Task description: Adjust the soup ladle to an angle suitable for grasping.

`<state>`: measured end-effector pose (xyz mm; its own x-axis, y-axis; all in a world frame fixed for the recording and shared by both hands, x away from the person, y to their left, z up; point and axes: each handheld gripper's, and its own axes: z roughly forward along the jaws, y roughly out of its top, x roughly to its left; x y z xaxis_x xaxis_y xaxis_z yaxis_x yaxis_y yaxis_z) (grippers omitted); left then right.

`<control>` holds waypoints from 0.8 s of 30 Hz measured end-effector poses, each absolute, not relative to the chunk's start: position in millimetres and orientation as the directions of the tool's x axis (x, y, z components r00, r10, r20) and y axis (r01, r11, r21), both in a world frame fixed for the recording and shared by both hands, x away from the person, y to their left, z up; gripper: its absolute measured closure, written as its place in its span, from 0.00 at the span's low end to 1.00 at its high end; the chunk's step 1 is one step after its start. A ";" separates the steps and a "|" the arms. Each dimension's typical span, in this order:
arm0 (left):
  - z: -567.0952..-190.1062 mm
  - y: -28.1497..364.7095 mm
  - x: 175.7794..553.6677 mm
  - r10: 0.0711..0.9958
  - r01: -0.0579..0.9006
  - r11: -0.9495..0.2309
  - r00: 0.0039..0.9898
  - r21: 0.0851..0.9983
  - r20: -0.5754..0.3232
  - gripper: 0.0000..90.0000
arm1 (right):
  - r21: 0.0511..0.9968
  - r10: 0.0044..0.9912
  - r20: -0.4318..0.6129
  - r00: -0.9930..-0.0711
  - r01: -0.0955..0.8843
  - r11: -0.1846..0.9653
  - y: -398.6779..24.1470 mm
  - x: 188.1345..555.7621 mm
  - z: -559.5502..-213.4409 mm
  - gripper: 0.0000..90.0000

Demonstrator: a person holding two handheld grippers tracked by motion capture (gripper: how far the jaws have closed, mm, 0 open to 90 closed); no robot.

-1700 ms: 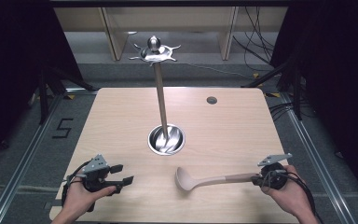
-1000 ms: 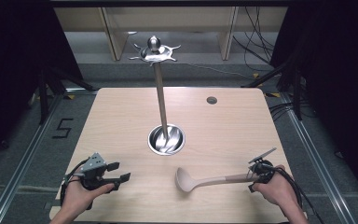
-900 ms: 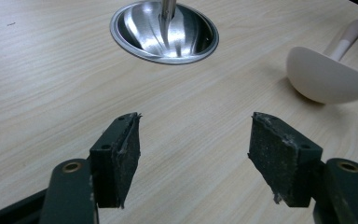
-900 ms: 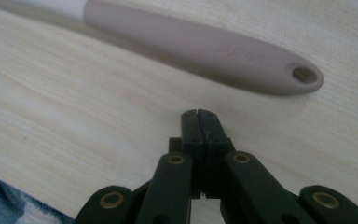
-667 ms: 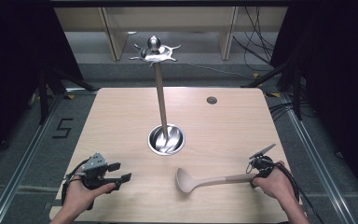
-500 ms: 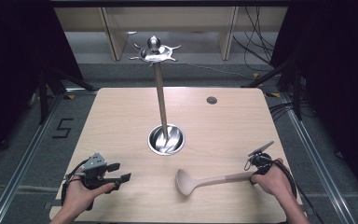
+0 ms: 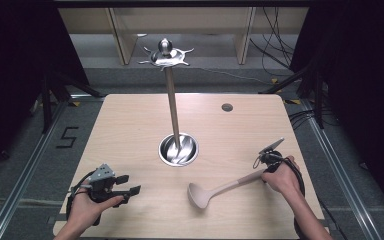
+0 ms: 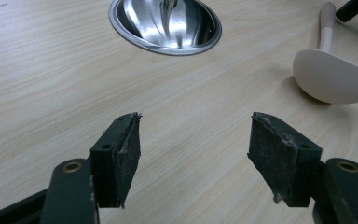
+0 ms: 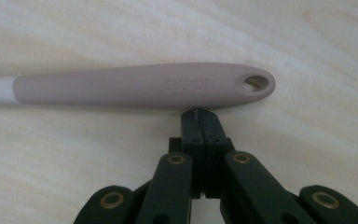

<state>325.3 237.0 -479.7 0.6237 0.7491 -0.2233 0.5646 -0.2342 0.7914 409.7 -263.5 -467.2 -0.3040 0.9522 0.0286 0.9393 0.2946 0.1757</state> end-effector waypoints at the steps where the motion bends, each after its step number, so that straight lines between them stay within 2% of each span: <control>1: -479.7 236.8 325.1 0.750 0.565 -0.232 0.622 0.792 -0.224 0.37 | 0.178 0.951 0.068 -0.302 0.941 0.287 -263.1 413.5 -467.7 1.00; 7: -480.1 236.8 325.1 0.749 0.569 -0.229 0.621 0.790 -0.230 0.37 | 0.193 0.954 0.050 -0.297 0.940 0.282 -255.0 430.8 -470.0 1.00; 9: -480.3 237.4 325.8 0.745 0.561 -0.238 0.629 0.793 -0.222 0.37 | 0.204 0.960 0.005 -0.279 0.940 0.272 -250.2 434.8 -470.6 1.00; 24: -480.8 238.0 325.8 0.747 0.574 -0.238 0.624 0.784 -0.229 0.37 | 0.244 0.963 -0.006 -0.271 0.933 0.264 -227.3 463.0 -472.4 1.00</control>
